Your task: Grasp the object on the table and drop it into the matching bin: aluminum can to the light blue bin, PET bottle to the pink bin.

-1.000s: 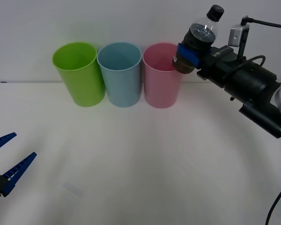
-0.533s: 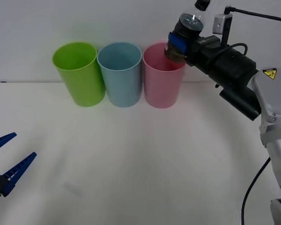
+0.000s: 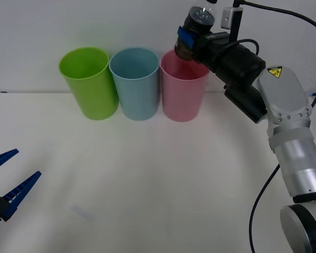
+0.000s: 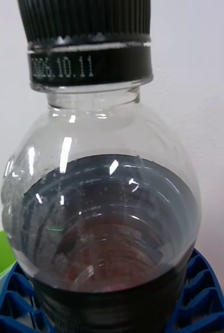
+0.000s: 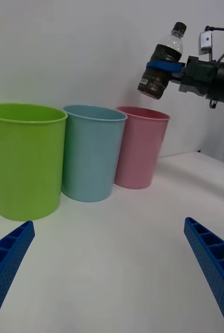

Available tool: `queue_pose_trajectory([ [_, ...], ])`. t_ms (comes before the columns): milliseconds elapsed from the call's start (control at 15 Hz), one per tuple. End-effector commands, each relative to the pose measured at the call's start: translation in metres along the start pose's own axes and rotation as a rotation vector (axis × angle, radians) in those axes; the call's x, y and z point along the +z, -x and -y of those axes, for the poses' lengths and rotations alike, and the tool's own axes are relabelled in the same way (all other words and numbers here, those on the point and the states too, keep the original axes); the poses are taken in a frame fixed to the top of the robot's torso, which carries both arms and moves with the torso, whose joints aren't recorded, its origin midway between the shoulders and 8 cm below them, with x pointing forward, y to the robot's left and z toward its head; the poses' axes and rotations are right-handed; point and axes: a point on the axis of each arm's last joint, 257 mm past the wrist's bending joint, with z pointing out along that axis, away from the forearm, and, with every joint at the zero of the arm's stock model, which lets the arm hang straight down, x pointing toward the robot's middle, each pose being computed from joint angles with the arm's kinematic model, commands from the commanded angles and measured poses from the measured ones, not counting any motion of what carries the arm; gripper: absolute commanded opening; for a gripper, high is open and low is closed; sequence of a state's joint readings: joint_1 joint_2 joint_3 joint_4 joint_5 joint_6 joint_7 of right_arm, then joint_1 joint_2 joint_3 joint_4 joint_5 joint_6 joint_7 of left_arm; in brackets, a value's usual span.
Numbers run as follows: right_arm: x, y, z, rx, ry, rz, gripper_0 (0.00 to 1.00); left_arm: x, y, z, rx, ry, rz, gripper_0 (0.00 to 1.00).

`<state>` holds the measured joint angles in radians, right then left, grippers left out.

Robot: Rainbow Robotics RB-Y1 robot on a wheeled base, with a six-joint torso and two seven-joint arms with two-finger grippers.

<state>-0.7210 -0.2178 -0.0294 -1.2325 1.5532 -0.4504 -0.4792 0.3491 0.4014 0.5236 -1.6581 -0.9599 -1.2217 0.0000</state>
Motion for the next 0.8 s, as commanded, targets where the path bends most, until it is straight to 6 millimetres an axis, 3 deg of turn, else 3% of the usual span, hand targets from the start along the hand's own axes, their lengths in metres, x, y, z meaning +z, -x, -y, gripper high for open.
queue_pose_trajectory([
  [67,0.0057,-0.0031,0.0031,-0.019,-0.032,0.001,0.00,0.0000,0.0000,0.0000,0.000,0.000,0.000,1.00],
  [667,0.0093,-0.0075,0.0025,-0.033,-0.040,-0.006,0.00,0.0000,0.0000,0.0000,0.000,0.000,0.000,1.00],
  [800,0.0093,-0.0075,0.0025,-0.036,-0.040,-0.006,0.06,0.0000,0.0000,0.0000,0.000,0.000,0.000,1.00],
])
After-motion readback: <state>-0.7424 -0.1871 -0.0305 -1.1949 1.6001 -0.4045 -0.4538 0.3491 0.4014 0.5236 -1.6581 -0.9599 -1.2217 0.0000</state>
